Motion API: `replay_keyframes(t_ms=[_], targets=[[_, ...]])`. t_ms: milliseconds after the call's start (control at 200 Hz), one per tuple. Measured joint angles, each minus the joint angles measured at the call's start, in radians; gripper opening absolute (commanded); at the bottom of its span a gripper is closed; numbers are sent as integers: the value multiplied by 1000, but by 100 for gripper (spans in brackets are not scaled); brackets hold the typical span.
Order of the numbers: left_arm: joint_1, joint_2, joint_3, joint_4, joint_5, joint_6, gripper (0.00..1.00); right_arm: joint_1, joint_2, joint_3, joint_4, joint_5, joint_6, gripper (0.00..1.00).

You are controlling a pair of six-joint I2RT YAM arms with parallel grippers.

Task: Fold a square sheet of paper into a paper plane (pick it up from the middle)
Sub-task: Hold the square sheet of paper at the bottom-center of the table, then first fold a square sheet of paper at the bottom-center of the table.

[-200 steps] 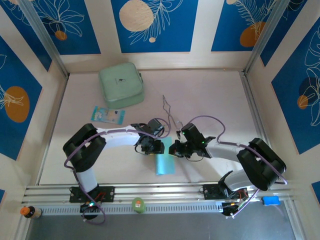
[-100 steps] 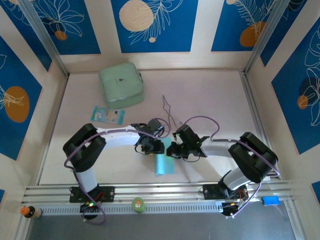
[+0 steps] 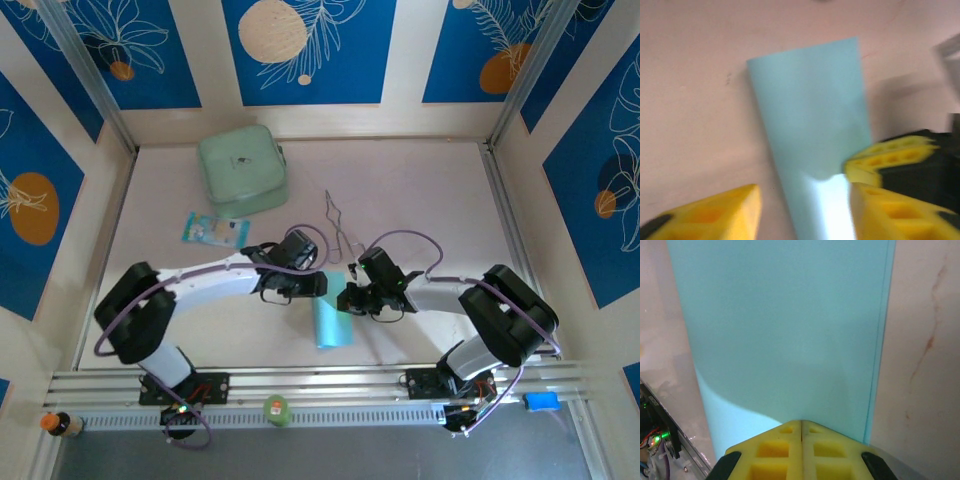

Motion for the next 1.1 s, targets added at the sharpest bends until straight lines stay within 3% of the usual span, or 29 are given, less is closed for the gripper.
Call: replay_keyframes(t_ms=[50, 110, 290, 530, 1100], targets=[[7, -32, -23, 48, 30, 3, 10, -1, 1, 0, 0, -2, 0, 0], [17, -48, -51, 113, 77, -6, 0, -3, 2, 0, 1, -5, 0, 0], [42, -29, -136, 284, 203, -58, 0, -3, 4, 0, 3, -8, 0, 0], [56, 43, -197, 426, 290, -117, 0, -3, 4, 0, 3, -11, 1, 0], [88, 93, -318, 536, 314, -148, 0, -3, 4, 0, 4, -10, 2, 0]])
